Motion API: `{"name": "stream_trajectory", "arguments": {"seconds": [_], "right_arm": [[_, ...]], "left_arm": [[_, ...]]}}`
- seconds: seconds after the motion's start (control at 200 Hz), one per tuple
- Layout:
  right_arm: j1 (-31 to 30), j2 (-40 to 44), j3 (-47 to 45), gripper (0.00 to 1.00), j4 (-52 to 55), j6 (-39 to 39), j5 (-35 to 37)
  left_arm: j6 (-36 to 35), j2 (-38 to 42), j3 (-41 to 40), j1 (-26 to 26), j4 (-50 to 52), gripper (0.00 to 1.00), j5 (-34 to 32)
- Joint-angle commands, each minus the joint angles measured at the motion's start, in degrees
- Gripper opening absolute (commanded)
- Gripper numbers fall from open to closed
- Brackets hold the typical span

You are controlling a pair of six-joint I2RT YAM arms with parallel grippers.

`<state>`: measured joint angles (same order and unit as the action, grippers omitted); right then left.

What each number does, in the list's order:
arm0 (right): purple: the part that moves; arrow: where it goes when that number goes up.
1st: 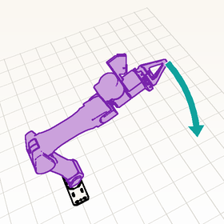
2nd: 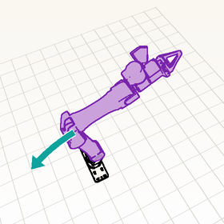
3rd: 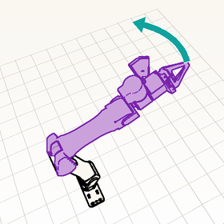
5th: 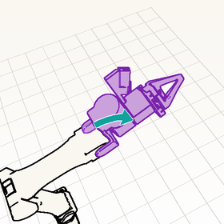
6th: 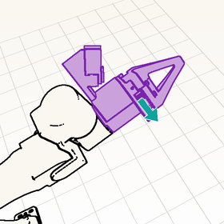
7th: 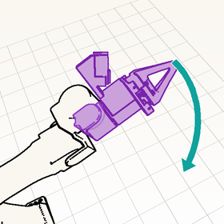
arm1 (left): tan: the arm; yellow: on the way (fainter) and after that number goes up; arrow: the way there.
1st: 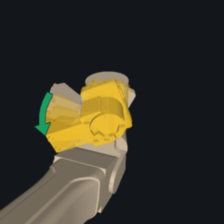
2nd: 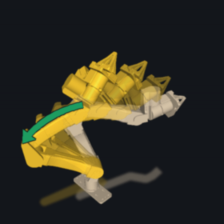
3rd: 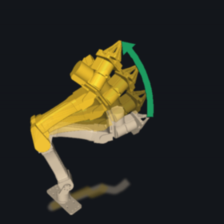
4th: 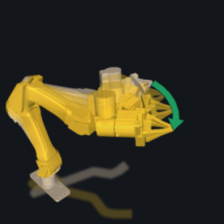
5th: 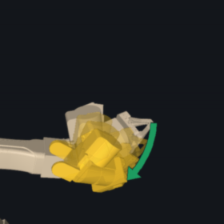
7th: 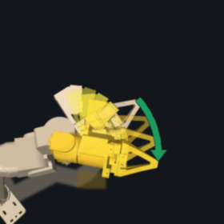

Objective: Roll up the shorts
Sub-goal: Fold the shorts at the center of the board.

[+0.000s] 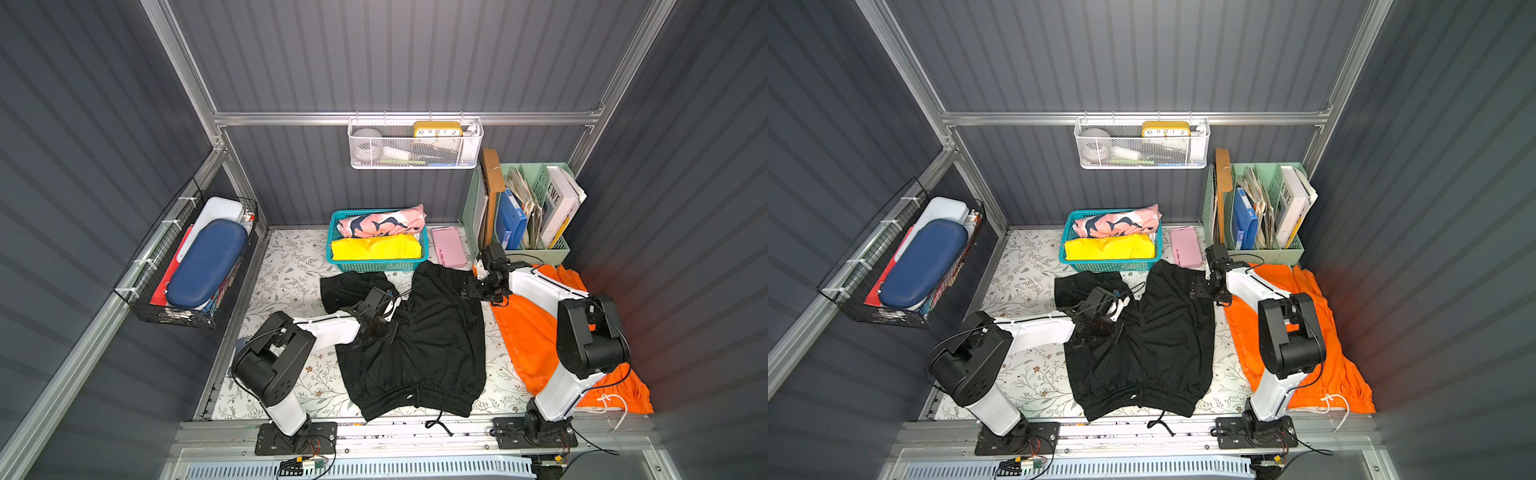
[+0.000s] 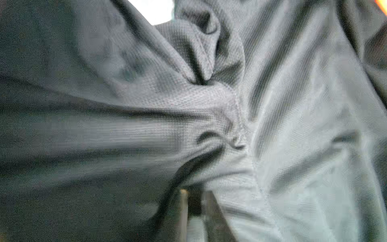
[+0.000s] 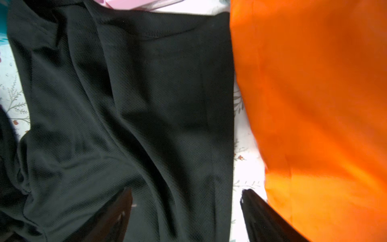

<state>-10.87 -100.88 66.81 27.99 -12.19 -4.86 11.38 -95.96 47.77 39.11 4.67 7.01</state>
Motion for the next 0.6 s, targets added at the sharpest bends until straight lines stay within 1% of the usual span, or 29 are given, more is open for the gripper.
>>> {"name": "stream_trajectory", "arguments": {"seconds": [0.0,0.075,0.115,0.23,0.31,0.37,0.465,0.515,0.595], "right_arm": [[0.3,-0.9,1.7,0.87,1.4,0.0,0.4],[0.8,-1.2,2.1,0.85,1.4,0.6,-1.1],[1.1,-1.5,2.6,0.84,1.6,0.9,-1.8],[1.3,-2.6,4.0,0.84,2.5,1.7,-3.2],[1.6,-3.9,5.3,0.84,3.9,1.5,-2.3],[2.1,-5.3,6.4,0.83,5.3,1.0,-2.5],[3.6,-6.2,7.0,0.82,5.6,-0.1,-4.8],[4.0,-6.2,6.9,0.82,5.2,-0.4,-5.8],[4.0,-6.2,6.8,0.82,4.9,-0.3,-5.6]], "left_arm": [[-6.5,4.0,2.5,0.0,3.0,0.59,5.3],[-10.9,5.7,5.0,1.3,3.2,0.71,8.6],[-12.4,5.9,6.4,2.2,4.1,0.75,9.8],[-14.9,5.5,10.0,4.7,7.6,0.8,11.9],[-16.0,4.9,11.5,7.4,8.9,0.83,12.3],[-16.1,4.6,10.9,10.0,7.2,0.87,10.8],[-14.7,3.0,11.1,14.2,5.3,0.89,9.2],[-14.3,1.5,12.7,16.3,5.8,0.9,7.6],[-14.3,-1.0,15.5,20.4,7.0,0.93,3.9]]}}
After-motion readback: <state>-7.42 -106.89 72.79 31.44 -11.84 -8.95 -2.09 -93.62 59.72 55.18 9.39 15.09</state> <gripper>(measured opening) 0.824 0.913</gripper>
